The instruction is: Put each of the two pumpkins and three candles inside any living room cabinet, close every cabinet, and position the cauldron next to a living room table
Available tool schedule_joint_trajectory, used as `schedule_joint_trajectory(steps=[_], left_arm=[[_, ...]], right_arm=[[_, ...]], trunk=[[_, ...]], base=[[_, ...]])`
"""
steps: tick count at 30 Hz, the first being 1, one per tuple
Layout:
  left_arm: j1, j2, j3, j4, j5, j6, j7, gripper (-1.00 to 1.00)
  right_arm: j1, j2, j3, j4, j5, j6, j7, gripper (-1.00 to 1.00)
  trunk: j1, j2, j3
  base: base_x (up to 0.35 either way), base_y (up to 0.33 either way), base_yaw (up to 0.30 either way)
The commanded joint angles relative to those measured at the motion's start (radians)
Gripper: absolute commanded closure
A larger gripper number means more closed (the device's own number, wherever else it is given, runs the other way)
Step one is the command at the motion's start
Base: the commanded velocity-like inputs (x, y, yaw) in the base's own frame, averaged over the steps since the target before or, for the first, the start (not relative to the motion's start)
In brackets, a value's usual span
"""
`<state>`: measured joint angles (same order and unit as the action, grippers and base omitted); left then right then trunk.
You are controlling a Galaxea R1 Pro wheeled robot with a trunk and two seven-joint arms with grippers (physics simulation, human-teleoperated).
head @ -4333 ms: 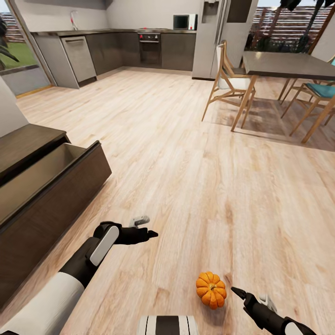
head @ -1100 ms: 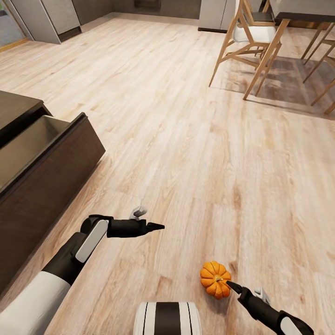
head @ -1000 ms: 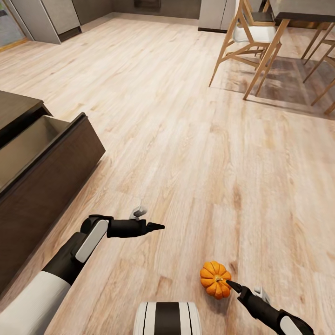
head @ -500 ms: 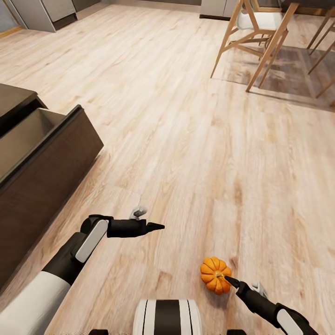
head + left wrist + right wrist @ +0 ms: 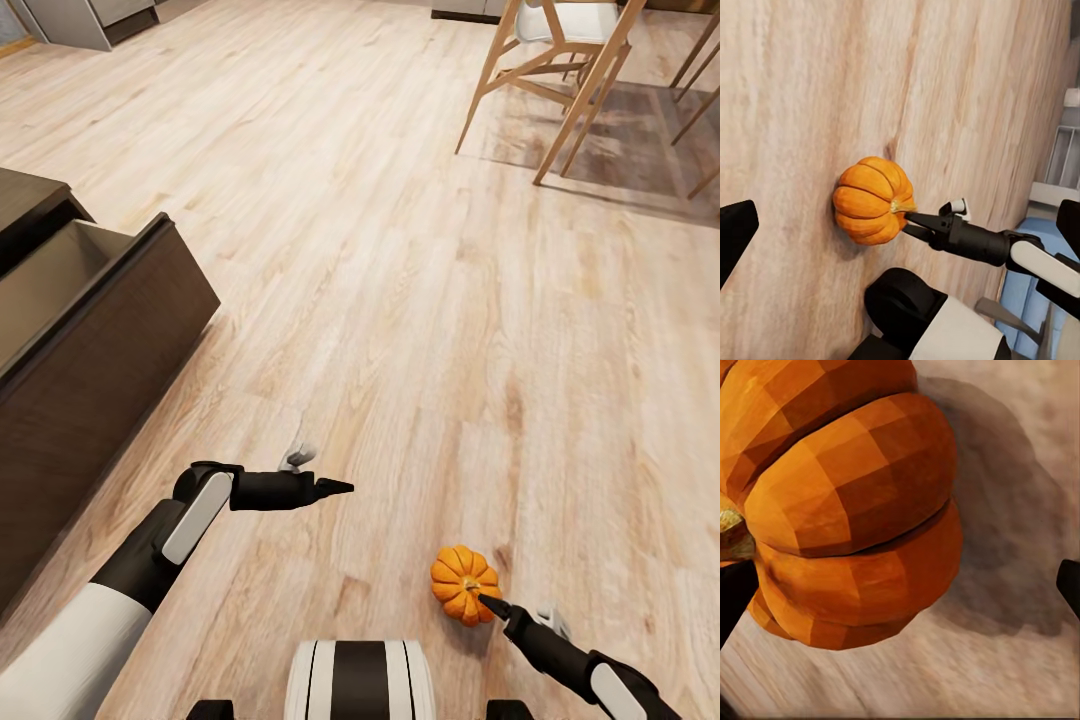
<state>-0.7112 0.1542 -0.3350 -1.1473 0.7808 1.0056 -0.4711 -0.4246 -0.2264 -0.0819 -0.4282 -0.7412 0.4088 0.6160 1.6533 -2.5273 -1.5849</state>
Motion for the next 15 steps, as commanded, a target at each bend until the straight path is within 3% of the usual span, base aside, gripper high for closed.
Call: schedule_joint_trajectory(steps=[1, 15], left_arm=[[-0.001, 0.001, -0.001, 0.000, -0.005, 0.001, -0.006, -1.00], [-0.001, 0.001, 0.001, 0.001, -0.003, 0.002, -0.006, -1.00]], right_arm=[[0.000, 0.001, 0.000, 0.000, -0.006, 0.008, 0.001, -1.00], [0.000, 0.016, 0.017, -0.001, -0.006, -0.030, -0.001, -1.00]], trunk=[[0.000, 0.000, -0.001], [0.000, 0.000, -0.001]], base=[[0.000, 0.000, 0.000], [0.043, 0.028, 0.000]])
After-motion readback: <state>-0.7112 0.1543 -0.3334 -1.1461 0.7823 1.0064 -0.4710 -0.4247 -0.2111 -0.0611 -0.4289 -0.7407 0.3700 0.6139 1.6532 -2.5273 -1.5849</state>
